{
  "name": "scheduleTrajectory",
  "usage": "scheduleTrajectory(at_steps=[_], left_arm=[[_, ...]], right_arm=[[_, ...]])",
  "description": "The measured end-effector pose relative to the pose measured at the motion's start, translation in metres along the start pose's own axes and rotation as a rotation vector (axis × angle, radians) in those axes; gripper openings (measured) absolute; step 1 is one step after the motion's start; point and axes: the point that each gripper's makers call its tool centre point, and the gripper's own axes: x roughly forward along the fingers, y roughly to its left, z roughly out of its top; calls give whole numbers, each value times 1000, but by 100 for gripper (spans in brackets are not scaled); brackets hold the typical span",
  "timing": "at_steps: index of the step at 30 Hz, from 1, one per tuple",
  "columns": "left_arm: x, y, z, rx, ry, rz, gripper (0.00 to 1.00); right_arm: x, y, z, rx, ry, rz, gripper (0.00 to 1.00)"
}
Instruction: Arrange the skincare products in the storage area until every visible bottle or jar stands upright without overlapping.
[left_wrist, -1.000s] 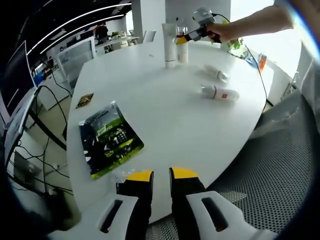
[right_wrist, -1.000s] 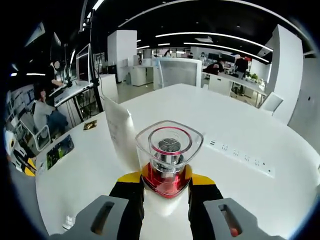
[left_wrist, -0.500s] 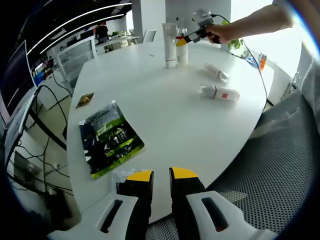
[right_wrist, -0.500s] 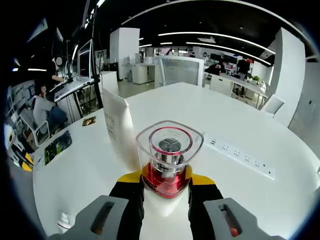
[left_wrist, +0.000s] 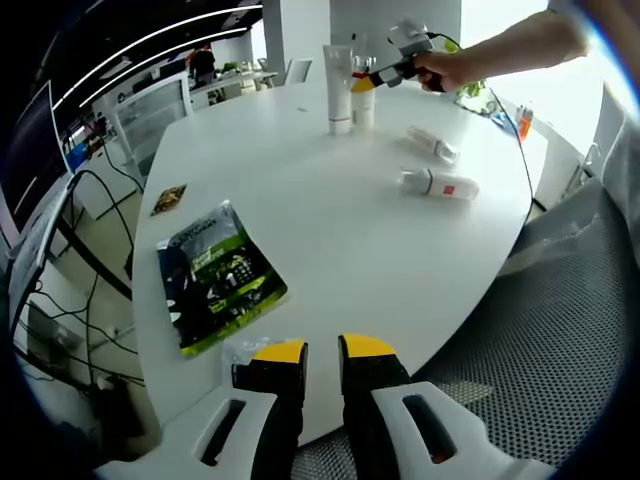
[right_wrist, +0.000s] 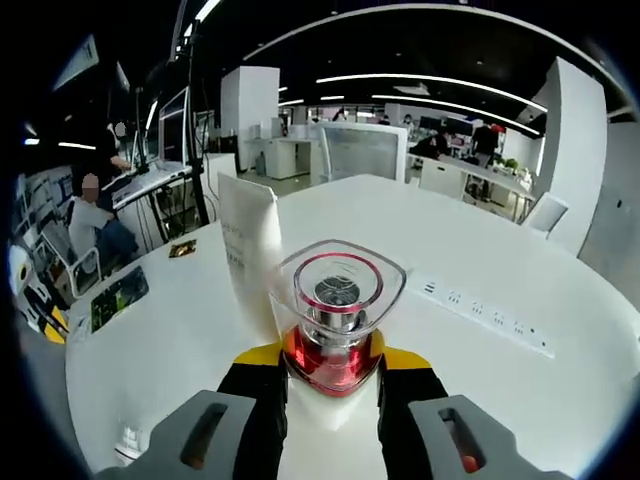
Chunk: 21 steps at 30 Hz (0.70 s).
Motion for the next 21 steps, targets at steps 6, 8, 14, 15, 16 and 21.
scheduleTrajectory(at_steps=[6, 8, 14, 15, 16, 21], left_arm=[[0, 0, -1, 1, 4, -2, 10], [0, 0, -1, 2, 7, -2, 9], [1, -1, -4, 8, 22, -7, 9], [1, -1, -4, 5, 22, -7, 9], [1, -1, -4, 5, 23, -8, 9], [2, -2, -6, 12, 33, -9, 8]], right_arm=[[-1, 1, 0, -1, 9, 39, 31], [-2, 2, -1, -5, 21, 48, 32], [-8, 7, -12, -52, 85, 116, 42], [-9, 7, -14, -69, 100, 129, 42], [-10, 8, -16, -89, 116, 155, 42], [-12, 11, -20, -197, 182, 246, 43]])
